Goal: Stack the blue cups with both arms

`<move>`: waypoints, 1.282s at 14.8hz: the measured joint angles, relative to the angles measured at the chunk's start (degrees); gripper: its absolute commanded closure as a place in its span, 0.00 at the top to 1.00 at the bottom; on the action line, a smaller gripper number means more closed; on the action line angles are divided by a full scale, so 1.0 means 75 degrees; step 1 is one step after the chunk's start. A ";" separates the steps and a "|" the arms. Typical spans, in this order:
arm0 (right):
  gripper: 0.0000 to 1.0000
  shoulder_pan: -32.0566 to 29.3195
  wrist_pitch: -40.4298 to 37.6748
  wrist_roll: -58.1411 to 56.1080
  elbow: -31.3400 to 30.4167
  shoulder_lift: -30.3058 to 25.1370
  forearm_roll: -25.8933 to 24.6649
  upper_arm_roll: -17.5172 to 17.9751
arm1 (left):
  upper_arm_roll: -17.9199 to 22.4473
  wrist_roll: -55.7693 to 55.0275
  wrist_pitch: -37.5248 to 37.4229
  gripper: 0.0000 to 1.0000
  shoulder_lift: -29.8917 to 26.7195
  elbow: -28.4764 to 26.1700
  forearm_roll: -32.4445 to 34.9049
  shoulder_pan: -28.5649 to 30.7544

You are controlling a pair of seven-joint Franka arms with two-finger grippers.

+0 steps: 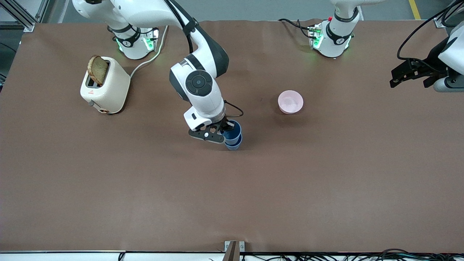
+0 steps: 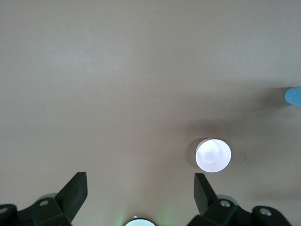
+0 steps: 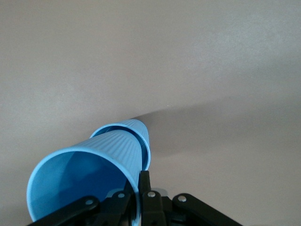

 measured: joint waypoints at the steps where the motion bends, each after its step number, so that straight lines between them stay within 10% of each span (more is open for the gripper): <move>1: 0.04 0.0000 0.0000 0.0000 0.0000 0.0001 0.0000 0.0000 | 0.0000 0.0000 0.0000 1.00 0.0000 0.0000 0.0000 0.0000; 14: 0.19 0.0040 0.0250 0.0000 -0.0013 0.0376 0.0000 0.0001 | -0.0061 0.0005 0.0083 1.00 0.0000 0.0000 0.0093 -0.0052; 17: 0.54 0.0039 0.0248 -0.0002 0.0022 0.0373 0.0000 -0.0017 | -0.0064 0.0005 0.0083 1.00 0.0000 0.0000 0.0093 -0.0053; 19: 1.00 0.0001 0.0245 -0.0002 0.0103 0.0322 -0.0007 -0.0104 | -0.0064 0.0005 0.0083 1.00 0.0000 -0.0001 0.0093 -0.0053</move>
